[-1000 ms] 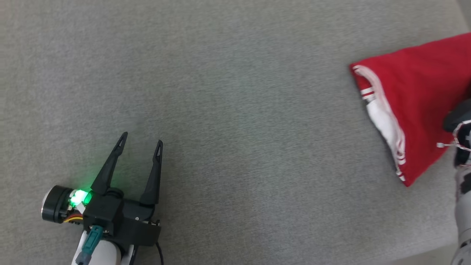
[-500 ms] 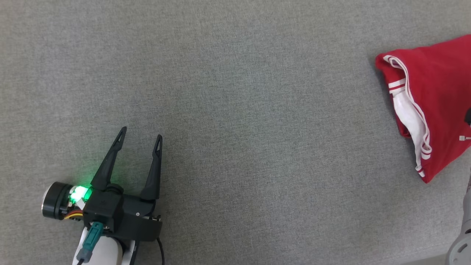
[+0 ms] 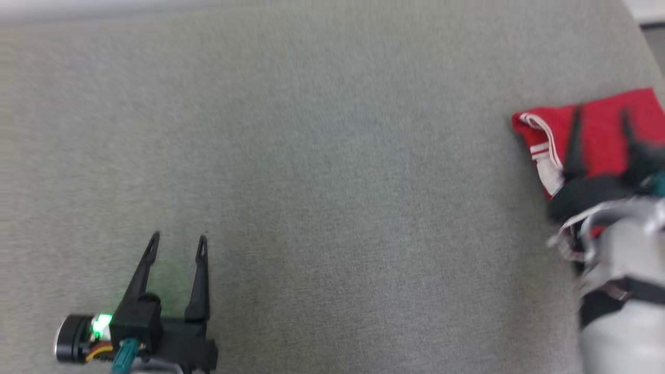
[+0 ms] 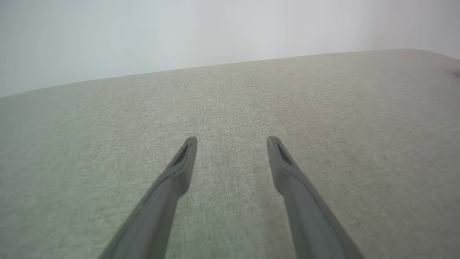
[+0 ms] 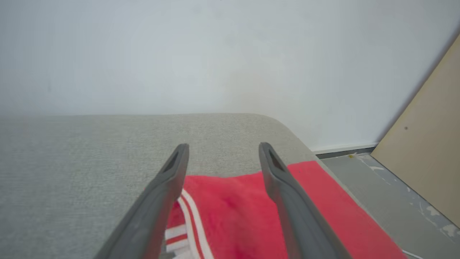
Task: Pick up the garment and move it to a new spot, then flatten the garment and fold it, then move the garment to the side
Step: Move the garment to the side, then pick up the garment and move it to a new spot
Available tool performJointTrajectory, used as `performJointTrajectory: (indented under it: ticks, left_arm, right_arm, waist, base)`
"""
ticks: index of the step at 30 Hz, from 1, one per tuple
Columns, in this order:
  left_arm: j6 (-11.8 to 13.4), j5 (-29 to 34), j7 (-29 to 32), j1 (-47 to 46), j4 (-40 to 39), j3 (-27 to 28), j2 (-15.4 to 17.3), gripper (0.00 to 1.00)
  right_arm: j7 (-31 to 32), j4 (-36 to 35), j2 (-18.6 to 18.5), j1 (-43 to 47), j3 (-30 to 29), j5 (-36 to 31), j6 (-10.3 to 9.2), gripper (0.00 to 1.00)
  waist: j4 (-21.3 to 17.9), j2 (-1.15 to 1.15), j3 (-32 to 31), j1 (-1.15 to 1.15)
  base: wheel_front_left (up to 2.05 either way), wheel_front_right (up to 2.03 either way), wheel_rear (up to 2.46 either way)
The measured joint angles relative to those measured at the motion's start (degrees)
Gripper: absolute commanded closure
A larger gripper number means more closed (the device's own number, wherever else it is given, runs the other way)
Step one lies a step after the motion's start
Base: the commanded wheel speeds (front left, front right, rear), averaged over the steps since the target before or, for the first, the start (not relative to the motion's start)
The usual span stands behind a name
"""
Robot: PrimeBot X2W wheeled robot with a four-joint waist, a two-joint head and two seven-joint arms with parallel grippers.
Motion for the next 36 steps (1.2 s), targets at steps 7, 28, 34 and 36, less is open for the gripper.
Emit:
performJointTrajectory:
  ticks: [7,28,34,36]
  left_arm:
    - [-0.01,-0.54,0.01,4.49,0.65,2.09,-1.25,0.00]
    - [-0.45,-0.96,0.01,14.29,2.03,6.55,-3.31,0.00]
    - [-0.45,-1.02,0.01,15.63,2.14,7.51,-3.57,0.00]
    - [-0.45,-1.03,0.01,15.73,2.16,7.84,-3.58,0.00]
  right_arm:
    - [0.02,-6.37,3.48,11.62,8.14,6.69,0.00,0.00]
    - [0.02,-12.35,5.08,30.37,18.00,13.18,0.00,0.00]
    - [0.01,-13.81,5.11,32.37,18.98,16.99,0.00,0.00]
    - [0.01,-14.02,5.09,33.05,19.41,17.24,0.00,0.00]
  waist:
    - [1.41,0.00,-5.78,-0.01]
    - [5.47,-0.01,-20.27,-0.02]
    - [5.95,-0.01,-22.05,-0.01]
    - [6.04,-0.01,-22.40,-0.01]
  base:
    - [0.00,0.00,0.00]
    - [0.00,0.00,0.00]
    - [0.00,0.00,0.00]
    - [0.00,0.00,0.00]
